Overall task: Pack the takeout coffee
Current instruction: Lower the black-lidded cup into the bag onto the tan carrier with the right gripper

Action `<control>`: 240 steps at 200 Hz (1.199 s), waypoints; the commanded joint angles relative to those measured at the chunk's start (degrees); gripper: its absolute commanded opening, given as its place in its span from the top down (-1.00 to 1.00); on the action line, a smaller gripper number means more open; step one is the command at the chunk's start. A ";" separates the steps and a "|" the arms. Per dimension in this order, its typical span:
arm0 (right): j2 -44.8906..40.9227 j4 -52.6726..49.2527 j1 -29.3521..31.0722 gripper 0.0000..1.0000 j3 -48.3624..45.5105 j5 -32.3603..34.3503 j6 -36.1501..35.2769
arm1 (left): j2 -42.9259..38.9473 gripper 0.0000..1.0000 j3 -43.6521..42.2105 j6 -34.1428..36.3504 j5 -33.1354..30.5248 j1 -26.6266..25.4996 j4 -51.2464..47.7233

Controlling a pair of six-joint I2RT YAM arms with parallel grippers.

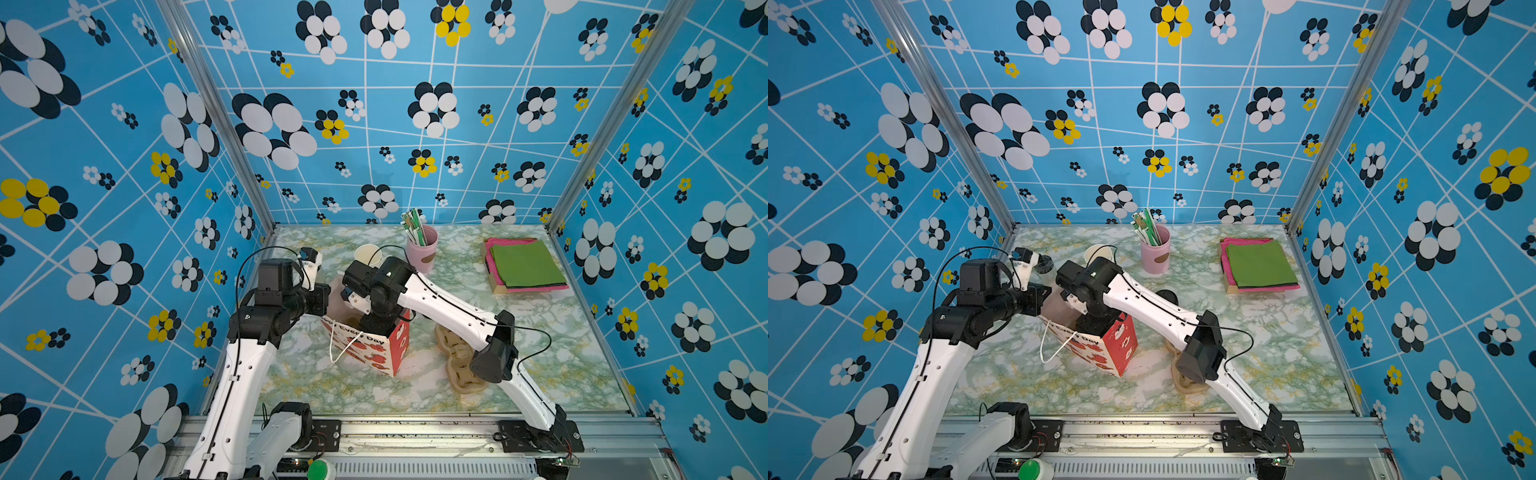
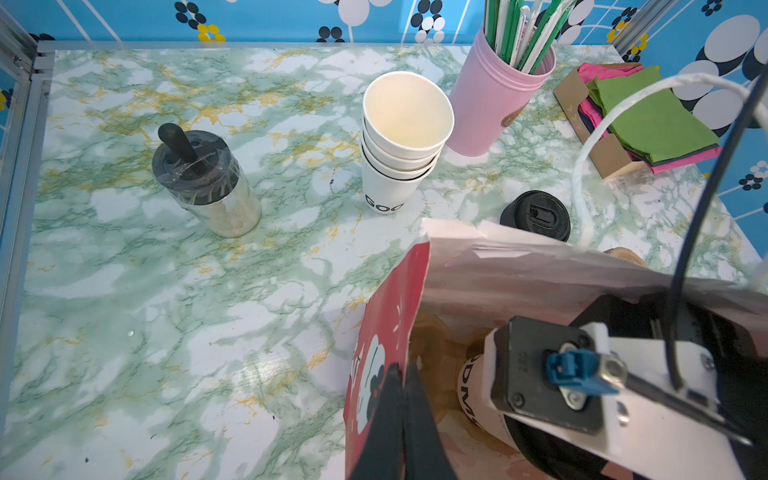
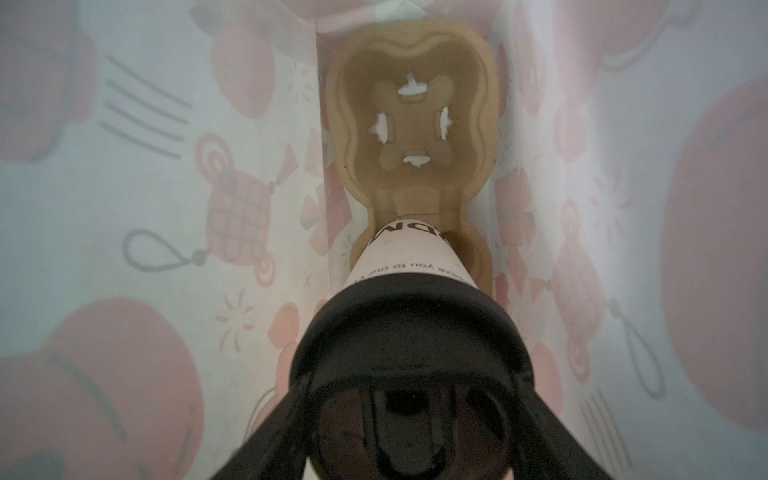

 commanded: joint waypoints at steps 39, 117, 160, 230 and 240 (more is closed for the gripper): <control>8.71 -1.91 1.02 -0.17 -2.32 2.75 0.42 | 0.14 1.00 -0.46 0.43 0.03 0.57 -0.09; 11.36 -0.49 1.81 -0.17 -5.35 4.09 1.19 | 0.09 1.00 -0.56 0.25 0.11 0.57 -0.01; 12.27 0.61 1.81 -0.16 -6.75 3.65 1.61 | 0.04 1.00 -0.68 0.16 0.14 0.53 -0.01; 11.78 1.93 1.81 -0.15 -6.97 2.78 1.79 | -0.13 1.00 -0.73 0.16 0.16 0.59 -0.17; 11.04 2.26 1.81 -0.14 -6.97 2.59 1.92 | -0.18 1.00 -0.76 0.16 0.12 0.57 -0.16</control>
